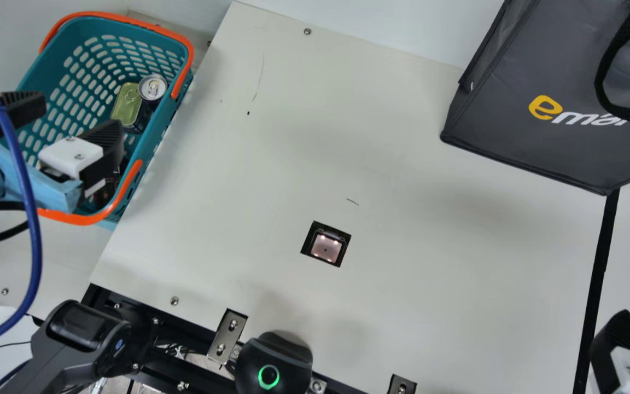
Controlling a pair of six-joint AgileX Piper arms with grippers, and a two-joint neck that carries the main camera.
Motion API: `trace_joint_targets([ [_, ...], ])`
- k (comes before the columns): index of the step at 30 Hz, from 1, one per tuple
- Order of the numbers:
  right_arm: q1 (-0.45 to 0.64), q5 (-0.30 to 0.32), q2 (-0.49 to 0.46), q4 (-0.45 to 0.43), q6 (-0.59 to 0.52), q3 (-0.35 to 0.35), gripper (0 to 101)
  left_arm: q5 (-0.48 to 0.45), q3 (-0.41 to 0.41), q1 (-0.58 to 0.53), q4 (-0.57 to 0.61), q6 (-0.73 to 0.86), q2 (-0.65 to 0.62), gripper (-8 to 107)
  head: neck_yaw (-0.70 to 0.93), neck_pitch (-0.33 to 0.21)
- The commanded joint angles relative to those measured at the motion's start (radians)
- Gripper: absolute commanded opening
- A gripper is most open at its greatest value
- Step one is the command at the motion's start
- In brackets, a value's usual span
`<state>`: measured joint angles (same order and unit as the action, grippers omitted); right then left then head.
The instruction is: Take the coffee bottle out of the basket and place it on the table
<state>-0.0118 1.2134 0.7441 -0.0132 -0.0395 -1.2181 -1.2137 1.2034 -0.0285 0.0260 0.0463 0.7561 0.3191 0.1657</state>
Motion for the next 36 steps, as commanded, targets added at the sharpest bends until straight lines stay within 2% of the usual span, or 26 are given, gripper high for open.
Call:
trace_joint_targets([
  [1,0.000,0.000,0.000,0.000,0.000,0.000,91,0.000,0.000,0.000,0.000,0.000,0.000,90,0.002,-0.027],
  [21,0.000,0.000,0.000,0.000,0.000,0.000,91,0.013,-0.005,0.008,-0.021,-0.017,0.004,90,0.002,-0.027],
  [36,0.000,0.000,0.000,0.000,0.000,0.000,91,0.056,-0.015,0.148,-0.022,-0.037,0.054,90,0.002,-0.027],
])
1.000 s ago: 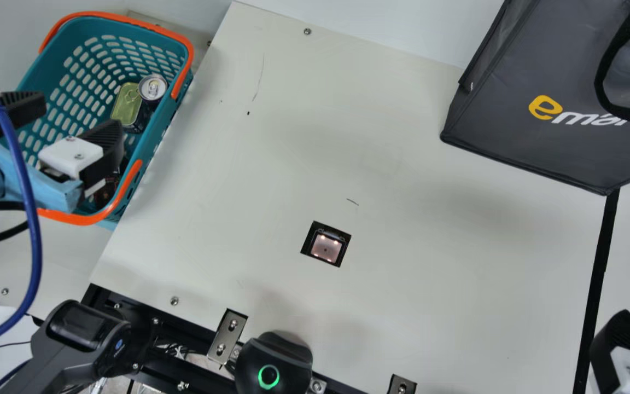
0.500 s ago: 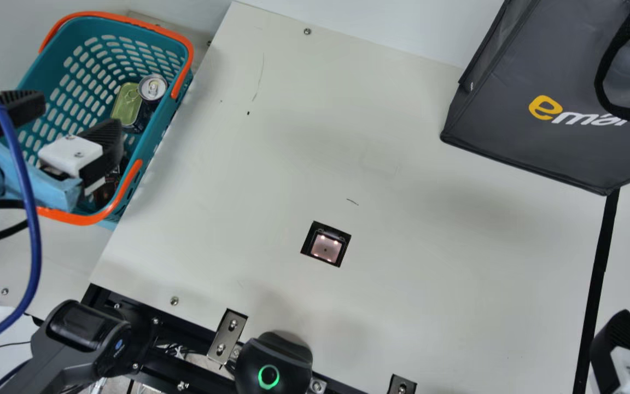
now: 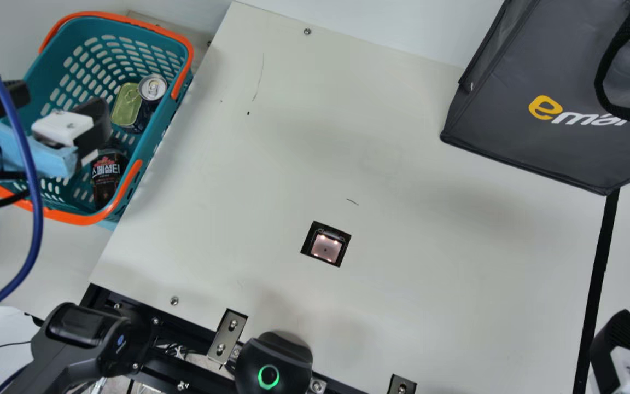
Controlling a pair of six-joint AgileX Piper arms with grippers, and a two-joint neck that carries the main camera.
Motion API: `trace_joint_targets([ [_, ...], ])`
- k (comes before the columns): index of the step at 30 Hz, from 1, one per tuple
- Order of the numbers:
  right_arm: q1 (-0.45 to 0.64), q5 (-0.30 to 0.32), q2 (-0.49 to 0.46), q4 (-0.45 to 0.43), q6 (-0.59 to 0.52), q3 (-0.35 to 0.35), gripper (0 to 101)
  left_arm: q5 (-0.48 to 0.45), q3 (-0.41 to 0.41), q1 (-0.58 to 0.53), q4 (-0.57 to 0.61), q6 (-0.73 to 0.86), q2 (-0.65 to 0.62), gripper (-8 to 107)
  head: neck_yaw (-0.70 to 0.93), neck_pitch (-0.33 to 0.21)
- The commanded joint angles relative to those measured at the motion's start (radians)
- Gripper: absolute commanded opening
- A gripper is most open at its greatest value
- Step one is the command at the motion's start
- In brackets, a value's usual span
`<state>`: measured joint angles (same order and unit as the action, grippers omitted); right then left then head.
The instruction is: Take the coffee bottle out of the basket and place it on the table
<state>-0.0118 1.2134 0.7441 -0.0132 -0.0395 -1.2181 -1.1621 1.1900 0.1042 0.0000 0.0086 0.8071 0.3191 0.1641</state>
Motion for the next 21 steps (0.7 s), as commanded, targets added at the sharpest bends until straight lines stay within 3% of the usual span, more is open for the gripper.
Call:
trace_joint_targets([
  [1,0.000,0.000,0.000,0.000,0.000,0.000,91,0.007,-0.001,0.029,0.006,0.003,0.008,90,0.002,-0.026],
  [21,0.000,0.000,0.000,0.000,0.000,0.000,91,0.107,-0.032,0.307,0.054,0.093,0.113,90,0.002,-0.026],
])
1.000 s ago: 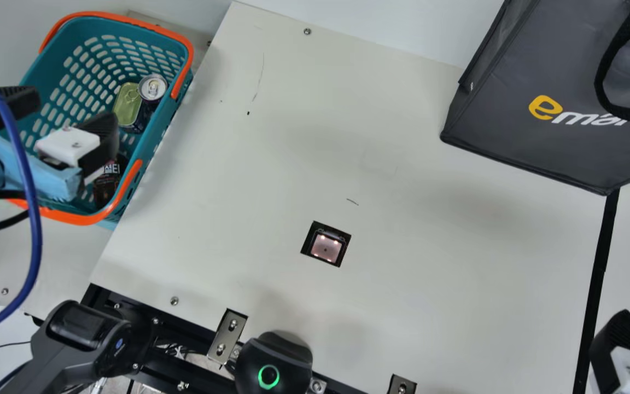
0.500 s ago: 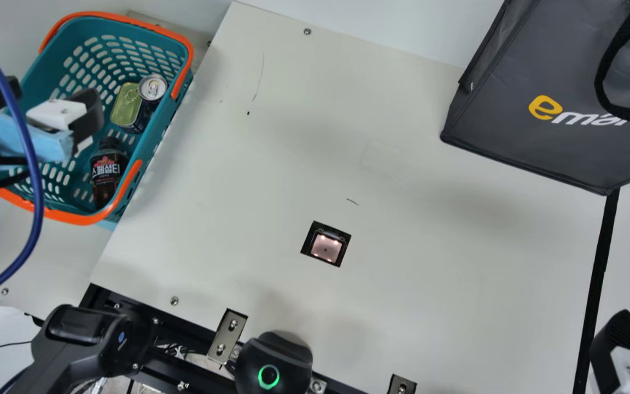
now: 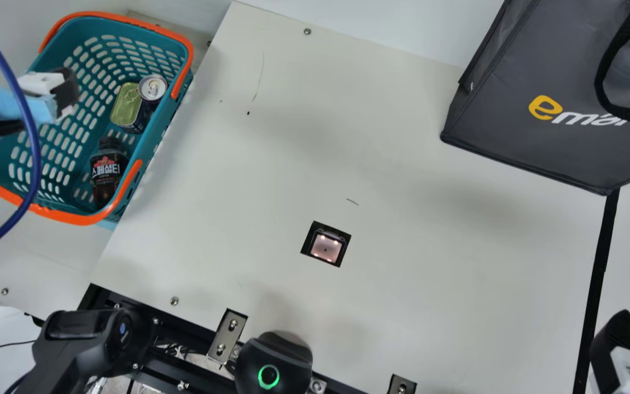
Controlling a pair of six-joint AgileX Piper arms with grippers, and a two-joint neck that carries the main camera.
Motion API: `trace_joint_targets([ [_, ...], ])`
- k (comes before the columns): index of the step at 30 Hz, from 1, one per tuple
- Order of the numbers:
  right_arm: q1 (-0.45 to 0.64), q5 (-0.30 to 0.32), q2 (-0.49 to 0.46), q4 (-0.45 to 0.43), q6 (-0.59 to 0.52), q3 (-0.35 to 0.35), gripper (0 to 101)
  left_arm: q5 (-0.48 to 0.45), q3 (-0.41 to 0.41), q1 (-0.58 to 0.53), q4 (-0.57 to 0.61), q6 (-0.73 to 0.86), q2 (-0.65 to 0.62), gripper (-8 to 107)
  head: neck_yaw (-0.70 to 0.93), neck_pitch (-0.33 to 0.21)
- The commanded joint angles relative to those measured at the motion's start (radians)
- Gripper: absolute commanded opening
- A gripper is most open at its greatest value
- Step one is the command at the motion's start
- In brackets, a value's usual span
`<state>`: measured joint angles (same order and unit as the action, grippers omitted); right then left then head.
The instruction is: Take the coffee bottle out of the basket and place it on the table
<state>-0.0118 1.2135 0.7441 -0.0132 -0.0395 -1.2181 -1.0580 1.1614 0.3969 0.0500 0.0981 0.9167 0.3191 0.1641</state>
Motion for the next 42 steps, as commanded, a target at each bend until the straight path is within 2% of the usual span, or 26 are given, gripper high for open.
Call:
trace_joint_targets([
  [1,0.000,0.000,0.000,0.000,0.000,0.000,91,0.007,-0.006,0.023,0.005,0.007,0.009,90,0.002,-0.026],
  [17,0.000,0.000,0.000,0.000,0.000,0.000,91,0.095,-0.079,0.128,0.014,0.058,0.089,90,0.002,-0.026],
  [42,0.000,0.001,0.000,0.000,0.000,0.000,91,0.261,-0.164,0.213,0.031,0.114,0.284,90,0.002,-0.026],
])
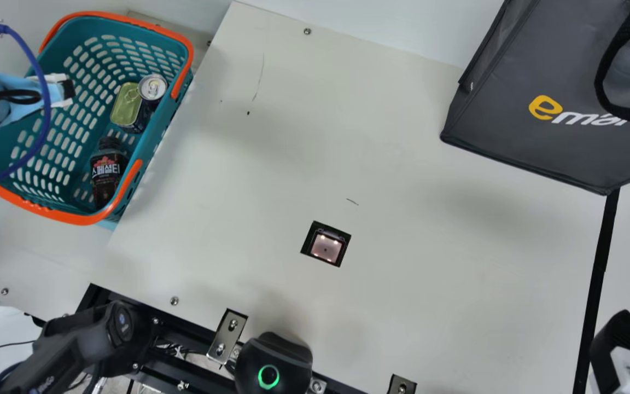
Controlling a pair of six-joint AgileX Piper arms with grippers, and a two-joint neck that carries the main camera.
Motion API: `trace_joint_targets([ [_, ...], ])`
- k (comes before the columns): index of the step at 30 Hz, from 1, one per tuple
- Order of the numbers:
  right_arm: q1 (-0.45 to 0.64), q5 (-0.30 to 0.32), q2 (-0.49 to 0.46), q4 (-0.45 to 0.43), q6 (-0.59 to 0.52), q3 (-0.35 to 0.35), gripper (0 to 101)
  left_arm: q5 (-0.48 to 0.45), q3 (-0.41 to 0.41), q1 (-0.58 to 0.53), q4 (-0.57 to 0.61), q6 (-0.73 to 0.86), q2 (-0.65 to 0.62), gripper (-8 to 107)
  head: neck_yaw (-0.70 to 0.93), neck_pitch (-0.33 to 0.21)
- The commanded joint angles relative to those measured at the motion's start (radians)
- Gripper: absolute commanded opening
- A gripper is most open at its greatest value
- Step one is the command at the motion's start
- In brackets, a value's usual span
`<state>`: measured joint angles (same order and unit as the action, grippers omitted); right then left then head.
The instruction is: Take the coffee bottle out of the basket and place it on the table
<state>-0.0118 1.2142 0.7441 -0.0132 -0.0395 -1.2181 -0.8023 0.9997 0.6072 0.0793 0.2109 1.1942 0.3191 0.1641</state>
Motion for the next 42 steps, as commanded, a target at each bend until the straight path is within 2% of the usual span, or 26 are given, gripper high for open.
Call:
trace_joint_targets([
  [1,0.000,0.000,0.000,0.000,0.000,0.000,91,0.011,-0.005,0.005,0.003,0.003,0.014,90,0.002,-0.026],
  [32,0.000,0.000,0.000,0.000,0.000,0.000,91,0.205,-0.081,0.077,0.046,0.126,0.260,90,0.002,-0.026],
  [42,0.000,0.000,0.000,0.000,0.000,0.000,91,0.252,-0.083,0.086,0.078,0.168,0.339,90,0.002,-0.026],
])
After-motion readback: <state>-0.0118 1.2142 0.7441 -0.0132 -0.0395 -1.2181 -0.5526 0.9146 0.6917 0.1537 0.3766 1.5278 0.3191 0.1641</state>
